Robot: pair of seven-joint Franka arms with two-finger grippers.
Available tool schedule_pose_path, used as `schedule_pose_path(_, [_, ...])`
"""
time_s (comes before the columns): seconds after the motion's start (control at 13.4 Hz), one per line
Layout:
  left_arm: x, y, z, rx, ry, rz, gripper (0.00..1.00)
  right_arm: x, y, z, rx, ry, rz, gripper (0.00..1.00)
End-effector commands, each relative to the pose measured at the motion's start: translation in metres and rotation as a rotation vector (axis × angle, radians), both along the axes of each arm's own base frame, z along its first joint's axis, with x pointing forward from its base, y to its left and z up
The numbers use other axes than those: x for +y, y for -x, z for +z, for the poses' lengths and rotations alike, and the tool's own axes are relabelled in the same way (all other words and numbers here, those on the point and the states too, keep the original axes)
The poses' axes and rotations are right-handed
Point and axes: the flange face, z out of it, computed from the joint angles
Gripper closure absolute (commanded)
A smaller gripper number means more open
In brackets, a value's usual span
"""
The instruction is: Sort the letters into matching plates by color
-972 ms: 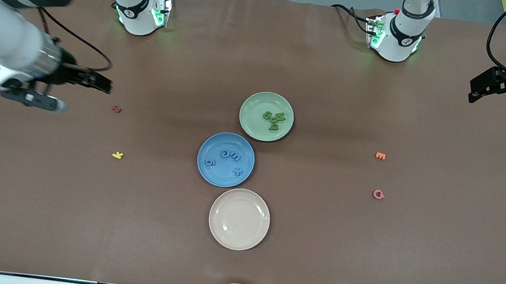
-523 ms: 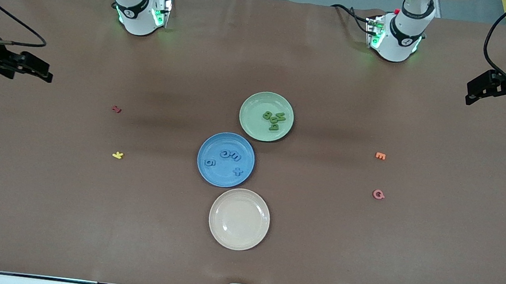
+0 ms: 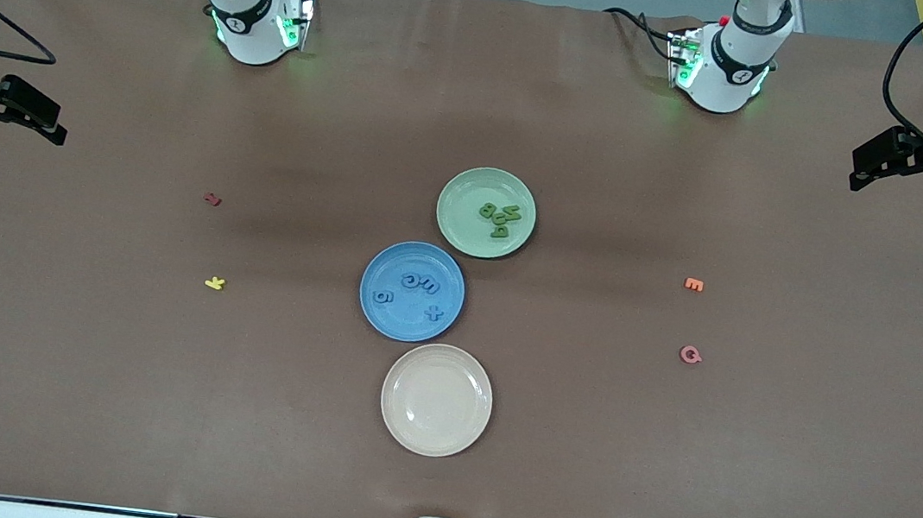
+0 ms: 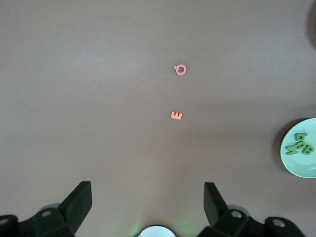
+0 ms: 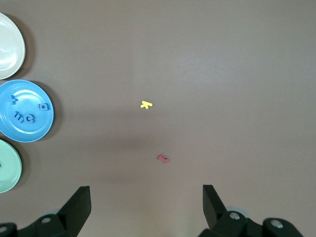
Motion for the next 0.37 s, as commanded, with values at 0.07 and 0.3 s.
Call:
schedule_pose_path(0.07, [0.0008, 0.0018, 0.0049, 0.02, 0.005, -0.009, 0.0, -0.0018, -0.0013, 0.0078, -0.011, 0.013, 0.013, 0.0])
schedule_pose_path(0.3, [-0.0033, 0.003, 0.006, 0.02, 0.004, -0.01, 0.0, -0.001, -0.0016, 0.0088, -0.016, 0.013, 0.014, 0.0])
